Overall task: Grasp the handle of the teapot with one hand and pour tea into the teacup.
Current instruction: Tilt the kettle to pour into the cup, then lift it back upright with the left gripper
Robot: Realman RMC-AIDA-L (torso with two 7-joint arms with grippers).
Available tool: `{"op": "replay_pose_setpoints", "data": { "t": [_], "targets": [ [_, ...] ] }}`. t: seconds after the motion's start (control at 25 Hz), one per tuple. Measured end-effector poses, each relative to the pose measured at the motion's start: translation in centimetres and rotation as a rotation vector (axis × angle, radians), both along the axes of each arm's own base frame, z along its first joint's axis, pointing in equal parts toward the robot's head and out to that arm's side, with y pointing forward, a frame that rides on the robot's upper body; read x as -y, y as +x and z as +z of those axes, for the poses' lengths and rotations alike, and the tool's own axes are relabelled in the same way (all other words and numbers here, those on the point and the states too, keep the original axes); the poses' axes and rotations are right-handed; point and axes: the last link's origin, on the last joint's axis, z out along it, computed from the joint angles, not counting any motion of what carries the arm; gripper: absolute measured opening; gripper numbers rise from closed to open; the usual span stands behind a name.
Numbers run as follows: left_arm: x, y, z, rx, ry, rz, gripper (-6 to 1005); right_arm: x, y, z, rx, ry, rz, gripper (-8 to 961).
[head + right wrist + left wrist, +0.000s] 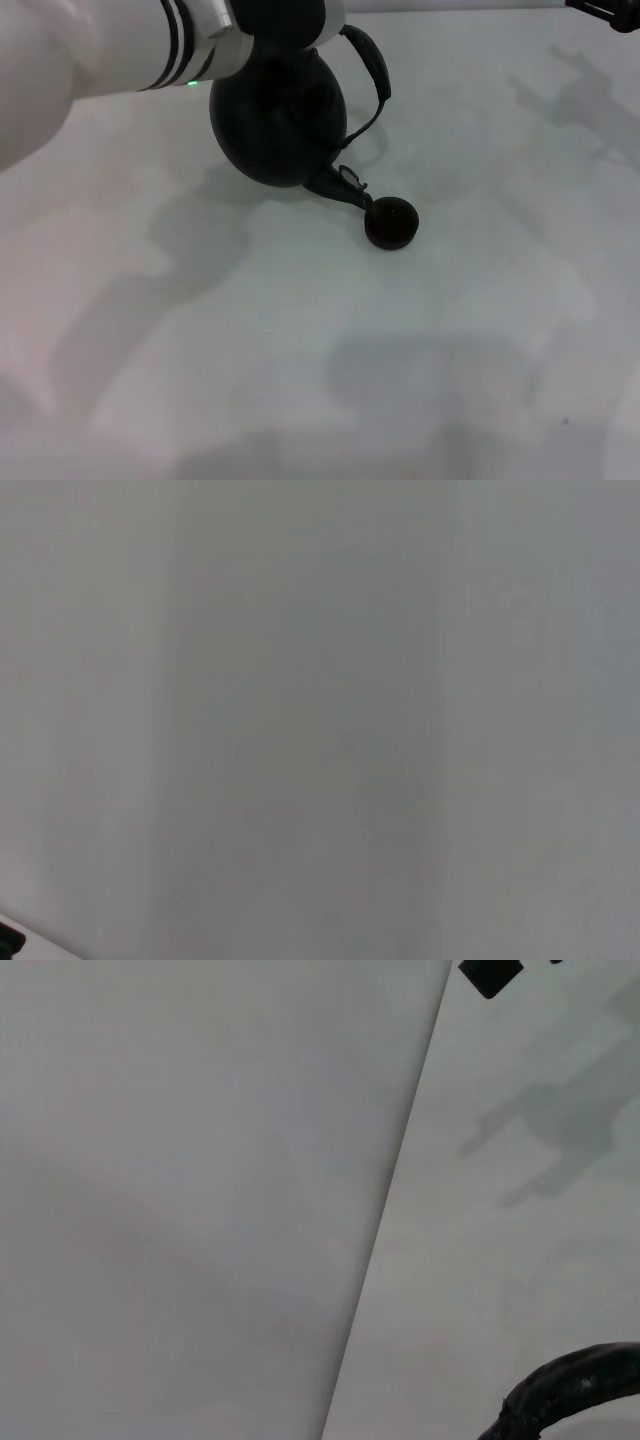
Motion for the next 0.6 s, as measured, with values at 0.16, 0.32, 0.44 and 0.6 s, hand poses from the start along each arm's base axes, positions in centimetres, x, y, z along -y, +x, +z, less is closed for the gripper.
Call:
{"op": "replay_pose_setpoints", "data": {
  "t": [0.16, 0.32, 0.44, 0.6],
  "targets": [
    [-0.03, -0.01, -0.02, -0.008, 0.002, -0.004, 113, 0.0, 0.0, 0.0, 0.0, 0.0, 0.0, 860],
    [-0.04, 0.01, -0.04, -0.009, 0.002, -0.005, 114, 0.0, 0.0, 0.0, 0.001, 0.0, 0.0, 860],
    [-0.07, 0.09, -0.05, -0.01, 0.002, -0.008, 114, 0.0, 0.0, 0.0, 0.001, 0.0, 0.0, 860],
    [-0.14, 0.22, -0.17, -0.014, -0.002, -0.012, 113, -0.01, 0.01, 0.0, 0.001, 0.001, -0.001, 860]
  ]
}}
